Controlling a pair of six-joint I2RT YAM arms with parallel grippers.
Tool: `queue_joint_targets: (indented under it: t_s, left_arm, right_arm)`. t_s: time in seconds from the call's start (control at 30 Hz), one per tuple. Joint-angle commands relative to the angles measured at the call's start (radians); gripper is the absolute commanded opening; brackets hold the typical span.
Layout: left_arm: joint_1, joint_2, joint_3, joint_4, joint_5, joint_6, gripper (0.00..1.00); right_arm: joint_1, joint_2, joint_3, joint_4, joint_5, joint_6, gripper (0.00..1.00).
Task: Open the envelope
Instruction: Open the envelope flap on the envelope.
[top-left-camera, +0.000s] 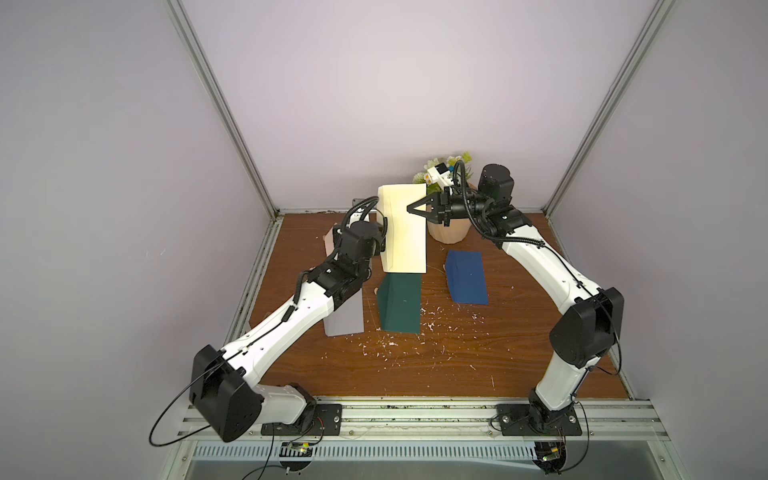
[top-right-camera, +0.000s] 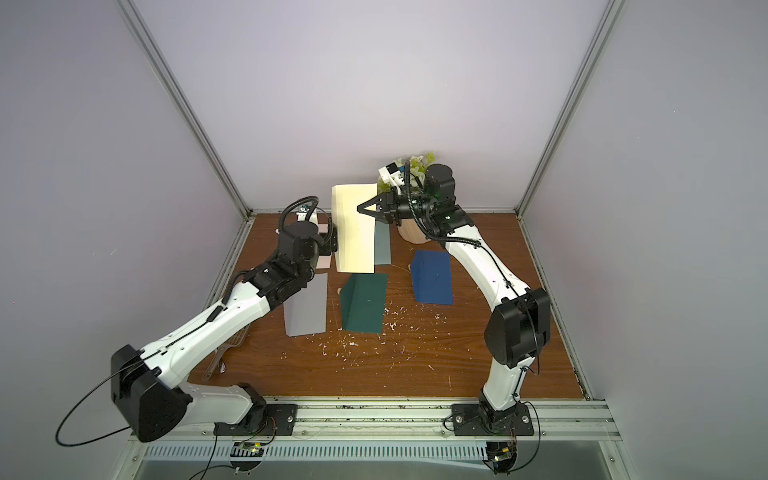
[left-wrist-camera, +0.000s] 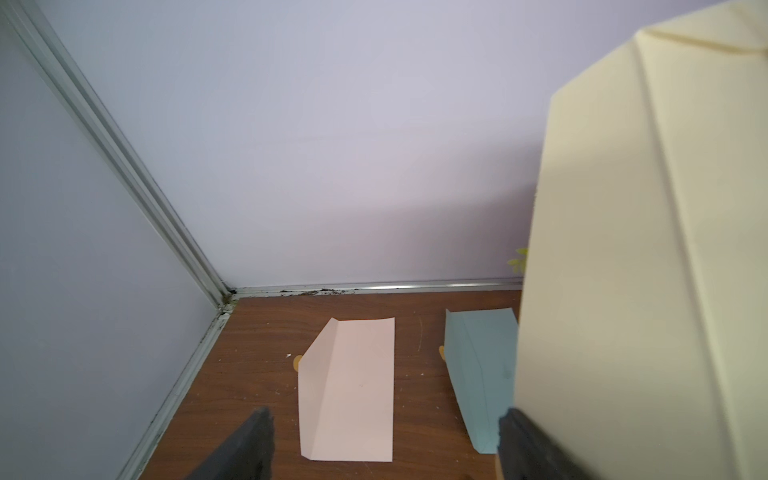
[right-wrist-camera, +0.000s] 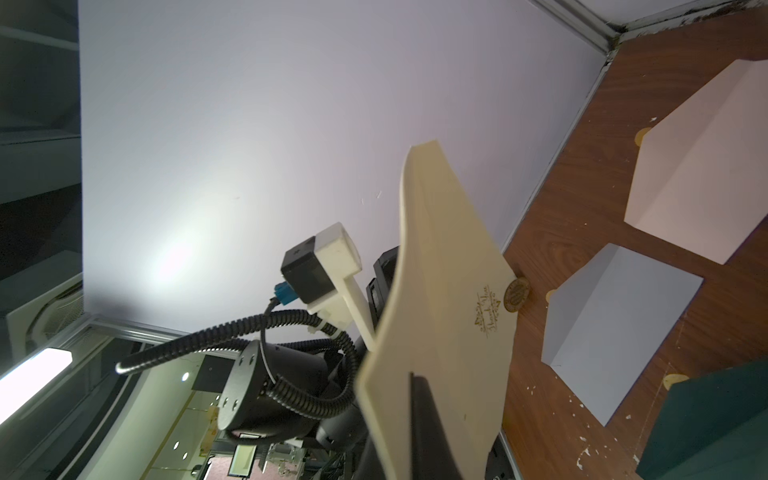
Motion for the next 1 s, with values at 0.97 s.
queue_joint_targets:
  t_s: [0.97]
  left_arm:
    - [0.149, -0.300, -0.039, -0.117, 0.160, -0.081, 0.93]
  right_arm:
    - [-0.038, -0.051, 0.059, -0.323, -0.033, -0.297, 0.00]
